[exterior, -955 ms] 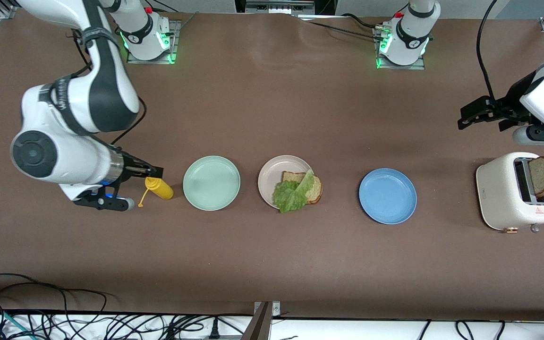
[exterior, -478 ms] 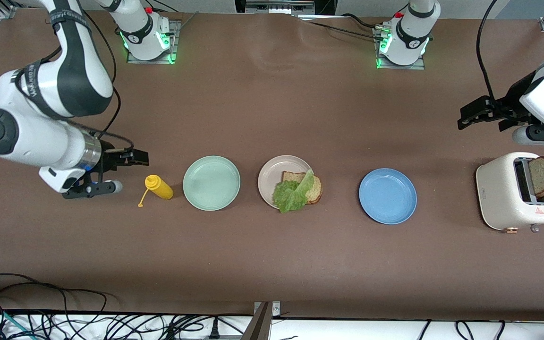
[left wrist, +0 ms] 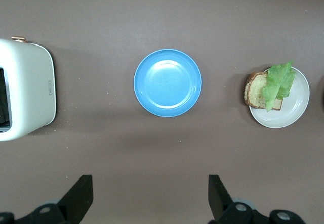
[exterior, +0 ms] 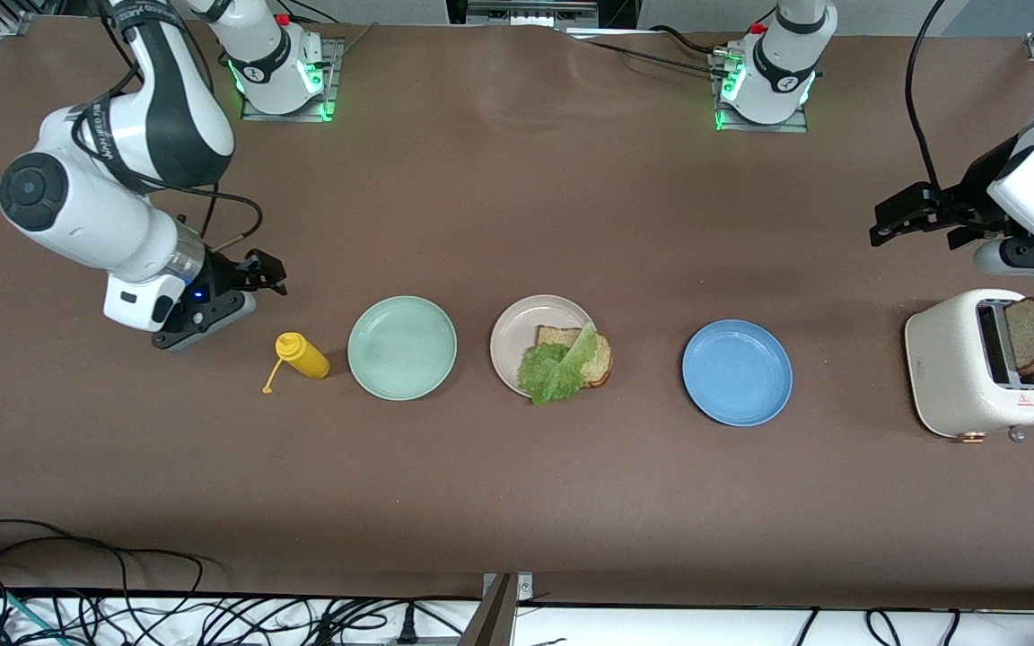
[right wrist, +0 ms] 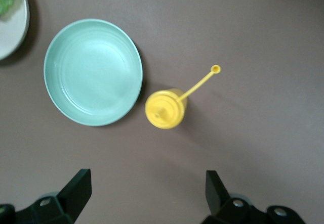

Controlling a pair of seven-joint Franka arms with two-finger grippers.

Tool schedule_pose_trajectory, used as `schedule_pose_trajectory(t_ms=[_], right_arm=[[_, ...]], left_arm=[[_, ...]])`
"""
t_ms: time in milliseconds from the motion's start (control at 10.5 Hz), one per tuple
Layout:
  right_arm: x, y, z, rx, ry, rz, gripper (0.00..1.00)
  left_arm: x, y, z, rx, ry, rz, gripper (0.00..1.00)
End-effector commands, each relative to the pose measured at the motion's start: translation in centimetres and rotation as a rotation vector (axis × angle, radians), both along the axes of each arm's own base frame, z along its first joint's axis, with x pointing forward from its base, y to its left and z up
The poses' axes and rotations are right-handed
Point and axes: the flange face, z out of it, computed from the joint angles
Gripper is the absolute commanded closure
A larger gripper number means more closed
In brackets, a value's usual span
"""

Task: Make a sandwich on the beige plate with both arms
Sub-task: 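Grasp the yellow squeeze bottle with the right gripper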

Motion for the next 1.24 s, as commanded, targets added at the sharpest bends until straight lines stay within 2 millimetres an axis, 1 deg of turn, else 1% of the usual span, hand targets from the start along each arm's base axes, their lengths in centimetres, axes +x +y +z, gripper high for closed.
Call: schedule_pose_trajectory(t_ms=[0,96,382,478,573,669,764,860,1051,1146], right_arm=[[-0.7,-2.2,0.0,0.009,-0.047,0.143,0.00],[-0.7,-2.9,-0.9,0.029,-0.075,0.190,0.00],[-0.6,-7.1,-4.9,0.228,-0.117,0.268,0.00],[-0.5,-8.5,-5.6,0.260,-0.137,0.299,0.00],[-0.4,-9.2,-6.2,0.285,-0.152,0.326,0.00],[-0.3,-9.7,-7.5,0.307,-0.155,0.345,0.00],[-0.2,-10.0,-9.0,0.346,-0.165,0.360,0.00],[0.0,-10.2,-10.5,0.387,-0.187,0.376,0.00],[0.1,-10.5,-13.3,0.437,-0.237,0.419,0.00],[0.2,-10.4,-14.5,0.460,-0.251,0.422,0.00]], left_arm=[[-0.3,-0.3,0.0,-0.004,-0.001,0.001,0.00],[-0.3,-0.5,0.1,-0.004,-0.003,-0.002,0.00],[-0.3,-0.1,0.1,-0.004,-0.001,0.001,0.00],[-0.4,-0.5,0.0,-0.004,0.003,-0.008,0.00],[-0.4,-1.0,-0.2,-0.004,0.006,-0.018,0.00],[-0.5,-1.7,-0.1,-0.004,0.004,-0.033,0.00],[-0.3,-1.7,-0.5,-0.007,0.011,-0.037,0.00],[-0.2,-2.3,-0.9,-0.006,0.017,-0.048,0.00],[-0.1,-2.9,-1.2,-0.009,0.022,-0.057,0.00],[-0.3,-3.9,-1.2,-0.009,0.023,-0.072,0.00]])
